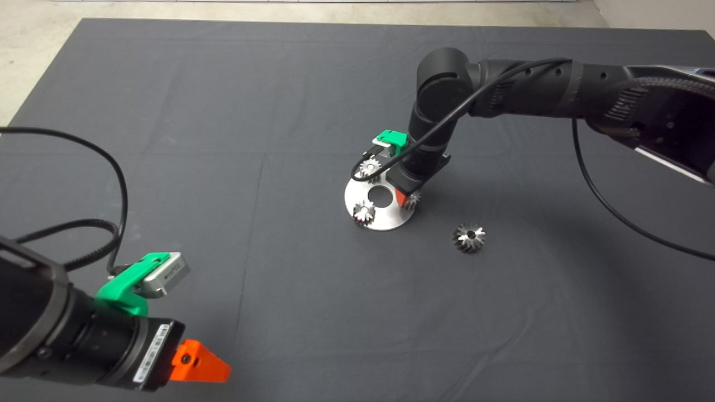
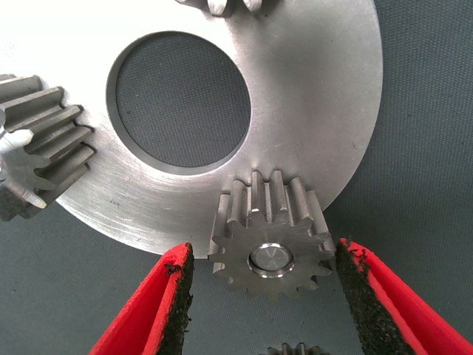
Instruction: Remove an incorrectly installed larger gear and replace it with the correct smaller gear
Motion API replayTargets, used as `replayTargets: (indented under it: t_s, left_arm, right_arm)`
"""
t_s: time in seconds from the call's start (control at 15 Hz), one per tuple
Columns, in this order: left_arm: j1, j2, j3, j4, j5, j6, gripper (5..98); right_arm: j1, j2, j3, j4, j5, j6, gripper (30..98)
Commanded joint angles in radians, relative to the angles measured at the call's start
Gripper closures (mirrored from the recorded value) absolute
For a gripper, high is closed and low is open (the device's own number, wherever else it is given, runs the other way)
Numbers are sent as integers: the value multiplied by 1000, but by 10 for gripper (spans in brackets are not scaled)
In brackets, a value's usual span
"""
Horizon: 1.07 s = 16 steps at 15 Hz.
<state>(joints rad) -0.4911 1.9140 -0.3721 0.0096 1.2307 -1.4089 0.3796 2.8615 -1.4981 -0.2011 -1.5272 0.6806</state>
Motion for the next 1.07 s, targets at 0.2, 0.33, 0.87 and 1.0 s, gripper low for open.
replayTargets:
  t_s: [0.2, 0.33, 0.87, 1.0]
  left_arm:
    - [-8, -6, 18, -20, 1, -4, 59]
    - [-8, 8, 20, -20, 1, 4, 59]
    - [-8, 18, 18, -20, -25, 7, 59]
    - [-8, 24, 20, -20, -25, 11, 59]
  right_arm:
    - [187, -87, 232, 212, -117, 47, 709]
    - [242, -227, 371, 250, -116, 172, 705]
    - [352, -596, 1090, 350, -116, 760, 557]
    - [354, -604, 1090, 350, -119, 760, 556]
